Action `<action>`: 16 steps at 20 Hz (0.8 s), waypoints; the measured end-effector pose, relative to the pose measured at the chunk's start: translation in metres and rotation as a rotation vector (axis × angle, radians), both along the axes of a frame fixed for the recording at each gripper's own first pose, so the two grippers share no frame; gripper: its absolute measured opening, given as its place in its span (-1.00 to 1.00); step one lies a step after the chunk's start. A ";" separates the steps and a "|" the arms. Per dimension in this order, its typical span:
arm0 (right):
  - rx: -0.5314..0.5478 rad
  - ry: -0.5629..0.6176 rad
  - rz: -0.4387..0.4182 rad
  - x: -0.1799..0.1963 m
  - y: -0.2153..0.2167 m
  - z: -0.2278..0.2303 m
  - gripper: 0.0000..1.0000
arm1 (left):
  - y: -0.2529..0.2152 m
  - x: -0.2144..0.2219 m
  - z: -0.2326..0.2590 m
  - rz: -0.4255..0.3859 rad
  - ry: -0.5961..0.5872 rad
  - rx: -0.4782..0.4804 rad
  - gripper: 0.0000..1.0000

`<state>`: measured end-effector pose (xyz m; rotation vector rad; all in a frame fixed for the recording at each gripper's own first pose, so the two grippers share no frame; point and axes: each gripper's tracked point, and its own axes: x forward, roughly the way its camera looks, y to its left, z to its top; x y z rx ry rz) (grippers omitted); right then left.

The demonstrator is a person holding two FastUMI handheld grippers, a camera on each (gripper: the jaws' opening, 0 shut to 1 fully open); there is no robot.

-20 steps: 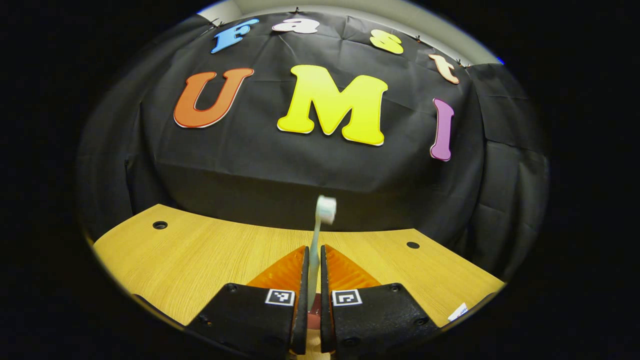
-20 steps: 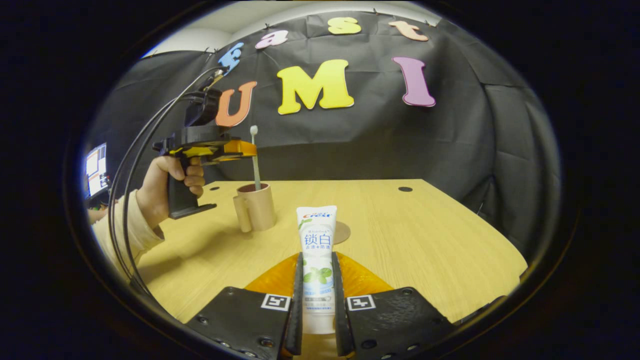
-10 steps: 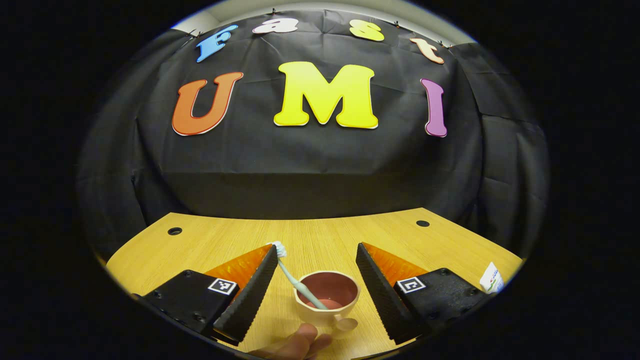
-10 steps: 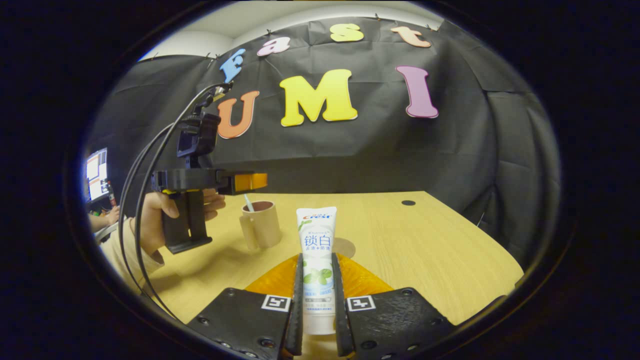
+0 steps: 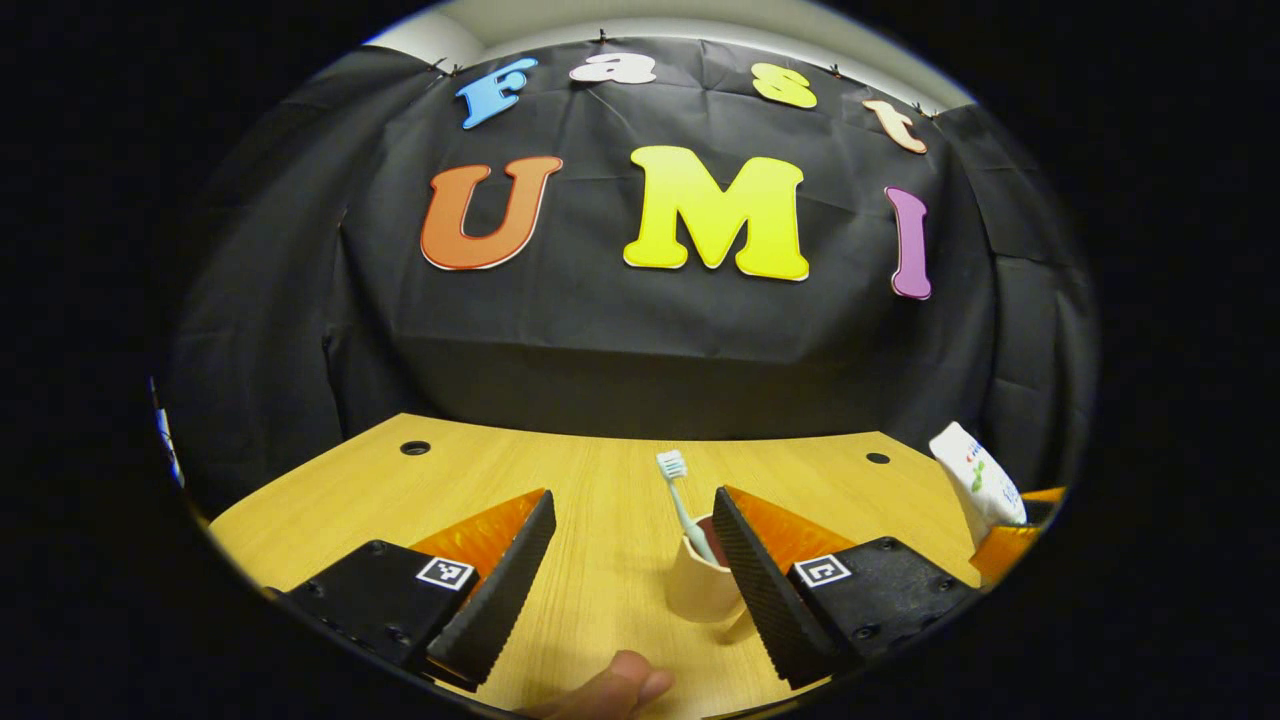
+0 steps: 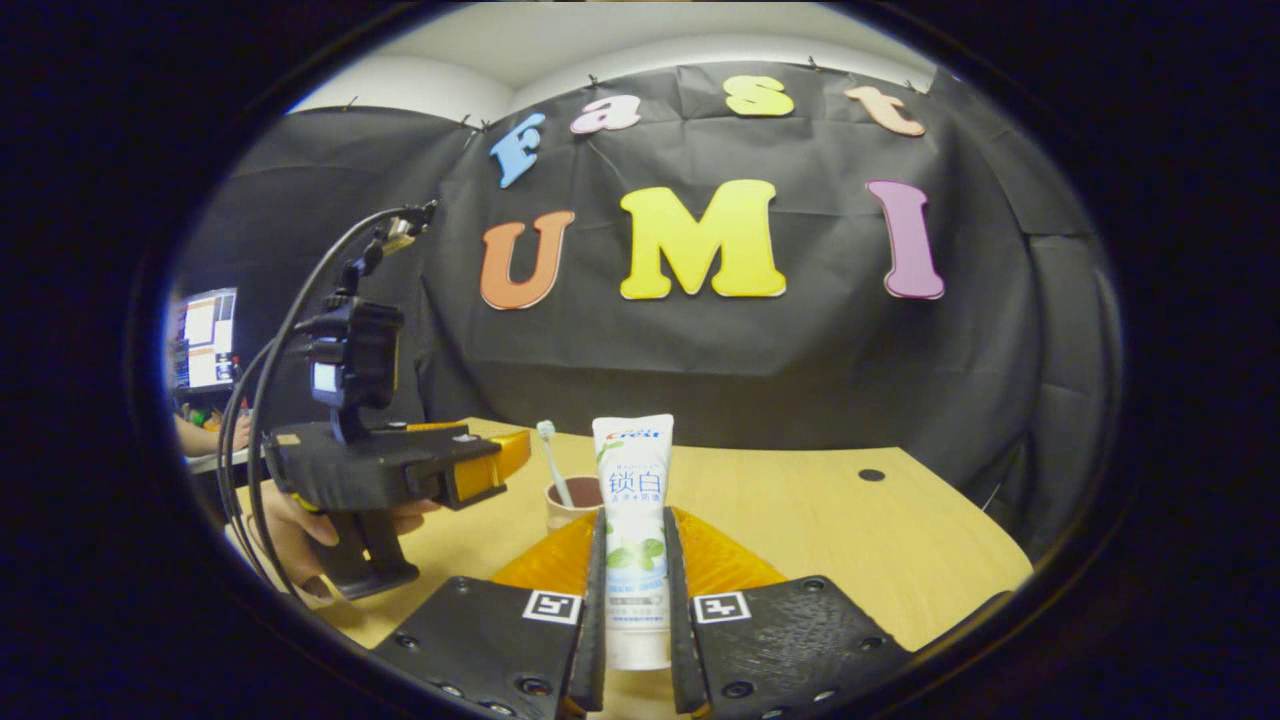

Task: Put the toothbrush and toothpaste on the desktop into the cup, then pick up the cup and place it on the coaster on the desktop.

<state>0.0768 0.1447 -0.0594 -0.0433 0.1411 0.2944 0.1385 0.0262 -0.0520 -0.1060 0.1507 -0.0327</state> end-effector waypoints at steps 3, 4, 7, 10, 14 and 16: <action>0.019 -0.027 0.027 0.025 0.025 0.017 -0.43 | 0.018 -0.014 -0.009 0.024 -0.004 0.005 0.99; 0.027 -0.044 0.032 0.034 0.033 0.023 -0.54 | 0.021 -0.015 -0.015 0.020 -0.001 0.000 0.99; 0.027 -0.071 0.023 0.068 0.046 0.037 -0.43 | 0.032 -0.020 -0.020 0.036 0.004 -0.002 0.99; 0.064 -0.031 0.033 0.097 0.062 0.041 -0.43 | 0.031 -0.024 -0.025 0.030 0.004 -0.012 0.99; 0.037 -0.035 0.019 0.122 0.075 0.043 -0.43 | 0.033 -0.027 -0.027 0.023 0.005 -0.031 0.99; 0.024 -0.033 0.021 0.126 0.083 0.037 -0.43 | 0.038 -0.027 -0.030 0.030 0.008 -0.035 0.99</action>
